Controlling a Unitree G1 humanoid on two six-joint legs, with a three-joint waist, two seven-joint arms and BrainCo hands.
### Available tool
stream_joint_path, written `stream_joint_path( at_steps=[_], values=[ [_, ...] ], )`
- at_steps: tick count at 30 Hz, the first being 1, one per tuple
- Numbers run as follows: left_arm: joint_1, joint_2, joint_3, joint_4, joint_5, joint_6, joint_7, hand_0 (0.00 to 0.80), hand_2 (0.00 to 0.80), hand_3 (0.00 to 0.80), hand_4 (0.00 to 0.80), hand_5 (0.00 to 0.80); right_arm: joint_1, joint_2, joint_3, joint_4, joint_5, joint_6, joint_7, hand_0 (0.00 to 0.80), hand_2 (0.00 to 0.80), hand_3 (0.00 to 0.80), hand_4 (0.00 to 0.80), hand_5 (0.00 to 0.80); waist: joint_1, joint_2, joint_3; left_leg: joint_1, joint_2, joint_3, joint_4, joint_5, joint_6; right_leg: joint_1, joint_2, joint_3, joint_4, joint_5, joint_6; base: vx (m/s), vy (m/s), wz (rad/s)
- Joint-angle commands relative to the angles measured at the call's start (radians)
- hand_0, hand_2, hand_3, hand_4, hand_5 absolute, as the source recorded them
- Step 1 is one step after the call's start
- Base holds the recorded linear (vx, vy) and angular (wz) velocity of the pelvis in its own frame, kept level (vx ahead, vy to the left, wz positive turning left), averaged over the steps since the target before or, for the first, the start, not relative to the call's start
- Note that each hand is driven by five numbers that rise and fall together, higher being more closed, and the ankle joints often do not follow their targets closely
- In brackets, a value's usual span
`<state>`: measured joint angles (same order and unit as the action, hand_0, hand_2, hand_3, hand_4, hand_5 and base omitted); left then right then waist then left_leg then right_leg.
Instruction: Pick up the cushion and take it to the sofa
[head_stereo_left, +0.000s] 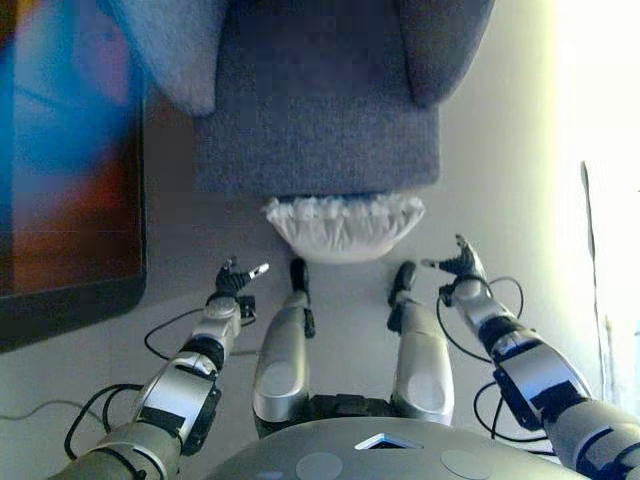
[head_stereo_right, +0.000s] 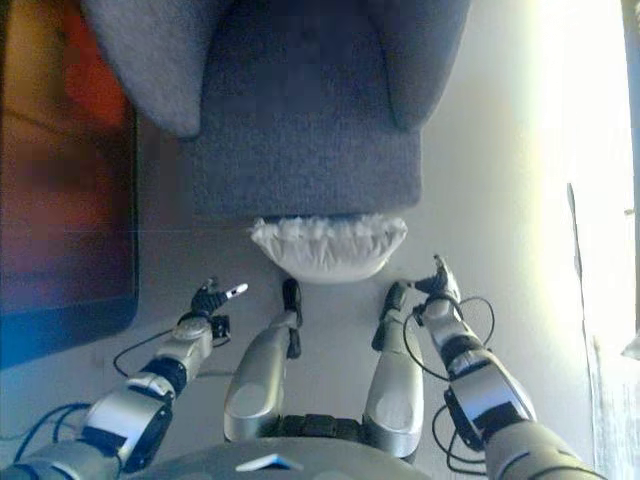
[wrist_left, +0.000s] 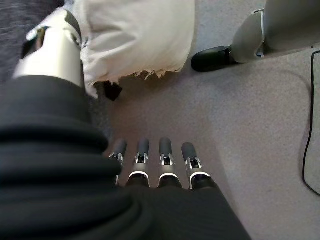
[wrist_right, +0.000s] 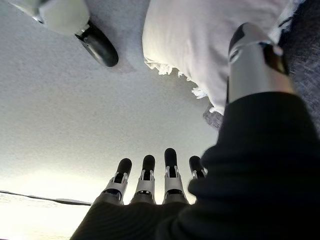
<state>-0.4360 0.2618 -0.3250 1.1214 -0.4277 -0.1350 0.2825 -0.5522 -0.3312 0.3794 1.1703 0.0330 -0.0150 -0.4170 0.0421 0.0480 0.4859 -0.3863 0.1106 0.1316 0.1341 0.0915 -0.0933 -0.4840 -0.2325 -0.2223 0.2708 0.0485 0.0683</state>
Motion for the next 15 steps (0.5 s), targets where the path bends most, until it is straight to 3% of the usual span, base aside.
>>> stream_joint_path(
  at_steps=[1, 15],
  values=[
    [-0.061, 0.016, -0.016, -0.022, -0.036, -0.044, 0.065, 0.0, 0.0, 0.0, 0.0, 0.0, -0.036, -0.034, 0.043, -0.056, 0.014, -0.006, -0.04, 0.0, 0.0, 0.0, 0.0, 0.0, -0.007, -0.027, 0.03, -0.086, -0.014, -0.048, 0.083, -0.031, 0.01, 0.012, -0.015, 0.025, -0.037, 0.017, 0.05, -0.088, 0.029, 0.02],
    [-0.242, 0.034, -0.088, -0.082, -0.027, -0.099, 0.023, 0.0, 0.0, 0.0, 0.0, 0.0, -0.208, -0.093, 0.09, -0.116, 0.007, 0.014, -0.11, 0.0, 0.0, 0.0, 0.0, 0.0, -0.017, -0.043, 0.034, -0.384, -0.008, -0.065, 0.17, -0.025, 0.008, -0.272, -0.016, 0.048, 0.035, 0.031, 0.057, -0.021, 0.001, 0.05]
  ],
)
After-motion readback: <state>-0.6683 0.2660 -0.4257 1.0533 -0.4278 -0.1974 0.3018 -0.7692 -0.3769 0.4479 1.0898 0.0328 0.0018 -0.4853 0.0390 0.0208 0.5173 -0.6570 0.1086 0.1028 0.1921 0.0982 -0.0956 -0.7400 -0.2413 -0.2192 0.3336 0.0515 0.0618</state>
